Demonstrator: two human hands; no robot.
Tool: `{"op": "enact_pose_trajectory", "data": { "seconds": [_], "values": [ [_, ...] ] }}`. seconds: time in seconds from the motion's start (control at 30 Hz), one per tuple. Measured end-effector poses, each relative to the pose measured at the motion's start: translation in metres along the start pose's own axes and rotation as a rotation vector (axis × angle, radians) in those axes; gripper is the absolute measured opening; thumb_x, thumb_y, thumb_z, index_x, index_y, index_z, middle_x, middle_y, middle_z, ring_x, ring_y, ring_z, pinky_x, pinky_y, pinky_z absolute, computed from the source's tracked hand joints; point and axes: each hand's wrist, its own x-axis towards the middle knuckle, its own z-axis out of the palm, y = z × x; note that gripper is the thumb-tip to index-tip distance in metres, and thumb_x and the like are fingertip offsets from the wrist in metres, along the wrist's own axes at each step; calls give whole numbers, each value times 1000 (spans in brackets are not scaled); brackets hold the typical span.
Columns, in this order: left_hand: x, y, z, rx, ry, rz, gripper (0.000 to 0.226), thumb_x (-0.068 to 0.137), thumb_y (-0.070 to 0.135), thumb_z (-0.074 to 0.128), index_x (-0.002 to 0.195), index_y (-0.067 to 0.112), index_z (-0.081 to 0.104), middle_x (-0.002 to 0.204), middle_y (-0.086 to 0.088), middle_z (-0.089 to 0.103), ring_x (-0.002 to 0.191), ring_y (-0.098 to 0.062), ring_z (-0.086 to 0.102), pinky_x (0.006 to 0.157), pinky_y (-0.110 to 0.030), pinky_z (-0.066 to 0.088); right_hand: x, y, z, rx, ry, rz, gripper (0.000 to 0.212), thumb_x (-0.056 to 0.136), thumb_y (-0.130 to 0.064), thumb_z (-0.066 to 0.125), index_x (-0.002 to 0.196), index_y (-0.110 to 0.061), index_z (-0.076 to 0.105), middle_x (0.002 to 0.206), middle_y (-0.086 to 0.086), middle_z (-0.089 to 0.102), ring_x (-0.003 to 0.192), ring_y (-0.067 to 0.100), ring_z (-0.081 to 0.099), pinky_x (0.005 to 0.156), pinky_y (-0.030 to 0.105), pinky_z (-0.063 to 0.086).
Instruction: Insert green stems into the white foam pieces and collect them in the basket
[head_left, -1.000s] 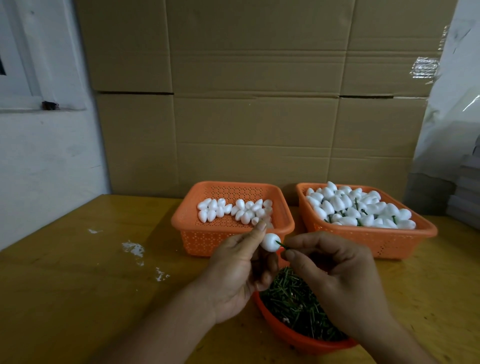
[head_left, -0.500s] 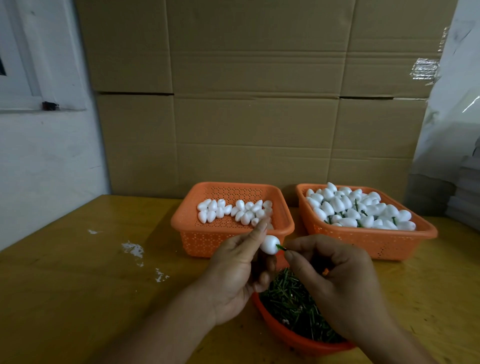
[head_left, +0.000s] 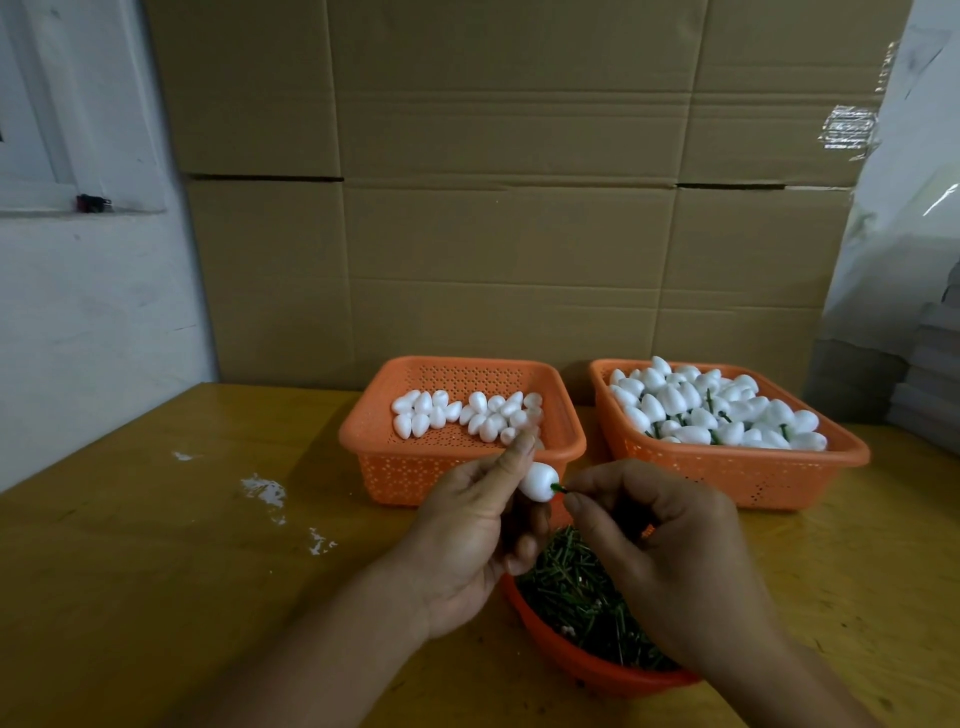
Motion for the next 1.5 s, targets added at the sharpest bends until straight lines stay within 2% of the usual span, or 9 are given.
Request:
{"op": "enact_pose_trajectory", "data": {
  "seconds": [0.37, 0.53, 0.67, 0.8, 1.13, 1.23, 1.3, 1.4, 1.5],
  "values": [
    [0, -2, 2, 115, 5, 123, 35, 73, 55, 70, 76, 20, 71, 58, -2, 56, 45, -11, 47, 40, -20, 32, -2, 1, 4, -75, -17, 98, 11, 82, -21, 78, 82, -31, 74, 69, -20, 68, 54, 2, 62, 46, 8, 41],
    [1, -1, 1, 135, 25, 168, 44, 74, 56, 68, 80, 13, 73, 60, -3, 58, 48, -11, 49, 43, -20, 35, -2, 3, 6, -82, 12, 122, 8, 82, -26, 77, 78, -32, 72, 65, -17, 67, 51, 4, 61, 43, 11, 40],
    [1, 0, 0, 72, -44, 172, 31, 77, 41, 71, 85, 12, 78, 67, -3, 61, 55, -10, 52, 48, -19, 38, -1, 6, 6, -50, 26, 142, 8, 83, -38, 71, 76, -33, 70, 65, -15, 68, 51, 5, 61, 43, 17, 44],
    [1, -1, -3, 55, -88, 179, 27, 79, 31, 71, 91, 8, 77, 69, -3, 61, 58, -10, 53, 51, -19, 40, -1, 6, 6, 34, 36, 134, 23, 79, -53, 61, 76, -32, 71, 61, -12, 67, 47, 5, 59, 43, 11, 39],
    [1, -5, -1, 222, -99, 318, 27, 94, 38, 62, 94, 13, 72, 69, -1, 59, 60, -12, 52, 52, -21, 41, -2, 7, 9, 101, 18, 119, 14, 83, -44, 64, 80, -32, 69, 60, -9, 67, 44, 4, 55, 43, 9, 36],
    [1, -7, 1, 324, -80, 367, 25, 95, 43, 56, 87, 22, 69, 66, 3, 56, 60, -12, 52, 54, -24, 42, -2, 6, 10, 94, 8, 110, 6, 87, -32, 68, 81, -33, 68, 61, -11, 68, 44, 5, 55, 43, 9, 36],
    [1, -9, 0, 384, -68, 399, 26, 97, 45, 54, 86, 24, 66, 65, 5, 55, 59, -11, 51, 54, -24, 43, -2, 5, 11, 93, 3, 96, 10, 88, -26, 70, 81, -33, 68, 61, -16, 68, 46, 2, 57, 44, 6, 37],
    [1, -9, 0, 444, -68, 455, 24, 99, 43, 52, 88, 27, 64, 63, 8, 54, 59, -7, 51, 56, -21, 43, -2, 2, 13, 136, 18, 87, 10, 86, -31, 66, 77, -31, 70, 63, -20, 69, 50, -2, 61, 47, 3, 38],
    [1, -8, -1, 475, -75, 503, 18, 101, 41, 51, 98, 25, 61, 63, 10, 52, 59, -4, 49, 56, -17, 42, -1, 1, 14, 199, 11, 95, 7, 86, -31, 65, 83, -33, 71, 65, -19, 70, 54, -2, 63, 49, 4, 41]
  ]
}}
